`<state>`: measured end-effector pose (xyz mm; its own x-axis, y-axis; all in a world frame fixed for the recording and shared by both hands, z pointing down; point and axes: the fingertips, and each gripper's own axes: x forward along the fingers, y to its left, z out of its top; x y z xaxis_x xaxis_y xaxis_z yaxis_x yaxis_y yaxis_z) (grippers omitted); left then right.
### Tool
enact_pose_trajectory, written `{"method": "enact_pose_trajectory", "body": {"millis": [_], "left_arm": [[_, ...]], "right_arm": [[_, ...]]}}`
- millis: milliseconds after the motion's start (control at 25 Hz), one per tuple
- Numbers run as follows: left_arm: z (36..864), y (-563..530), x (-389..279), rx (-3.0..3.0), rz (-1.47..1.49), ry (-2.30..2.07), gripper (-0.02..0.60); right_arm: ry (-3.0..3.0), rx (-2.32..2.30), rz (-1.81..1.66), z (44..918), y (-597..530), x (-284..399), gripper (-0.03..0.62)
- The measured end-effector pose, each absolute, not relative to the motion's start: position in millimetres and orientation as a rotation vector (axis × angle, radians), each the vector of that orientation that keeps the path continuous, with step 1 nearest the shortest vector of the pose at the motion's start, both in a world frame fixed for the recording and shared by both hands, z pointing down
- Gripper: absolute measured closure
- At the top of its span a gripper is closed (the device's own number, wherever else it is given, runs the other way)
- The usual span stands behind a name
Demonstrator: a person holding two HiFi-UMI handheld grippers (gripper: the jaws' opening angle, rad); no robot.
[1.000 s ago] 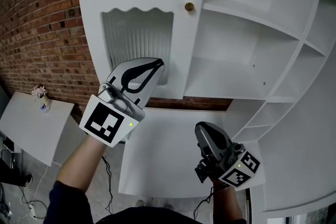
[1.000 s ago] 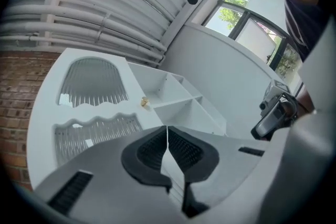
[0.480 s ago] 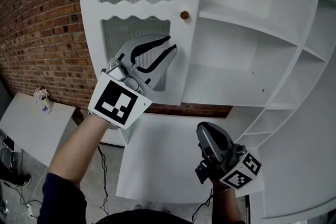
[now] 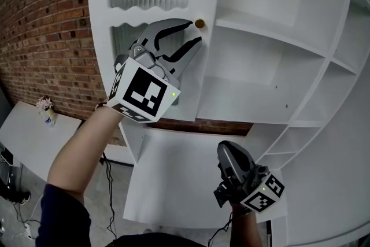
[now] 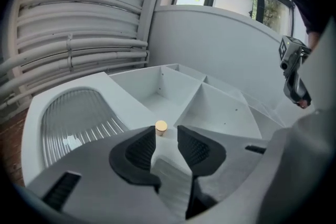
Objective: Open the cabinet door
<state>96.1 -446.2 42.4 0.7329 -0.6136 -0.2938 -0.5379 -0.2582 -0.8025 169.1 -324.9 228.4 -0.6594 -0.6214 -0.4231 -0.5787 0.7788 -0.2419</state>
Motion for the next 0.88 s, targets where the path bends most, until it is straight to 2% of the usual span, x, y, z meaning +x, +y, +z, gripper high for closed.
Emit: {"method": "enact_pose_trajectory", "body": {"millis": [560, 880], "left_arm": [[27, -462, 114, -1.834, -0.160, 0.925, 0.459], [27, -464, 114, -1.823, -0.177, 0.957, 0.492]], "right_arm": [[2.468, -0.907, -0.124, 230, -328, 185, 0.568], [2.467, -0.906, -0.133, 233, -326, 186, 0.568]]}}
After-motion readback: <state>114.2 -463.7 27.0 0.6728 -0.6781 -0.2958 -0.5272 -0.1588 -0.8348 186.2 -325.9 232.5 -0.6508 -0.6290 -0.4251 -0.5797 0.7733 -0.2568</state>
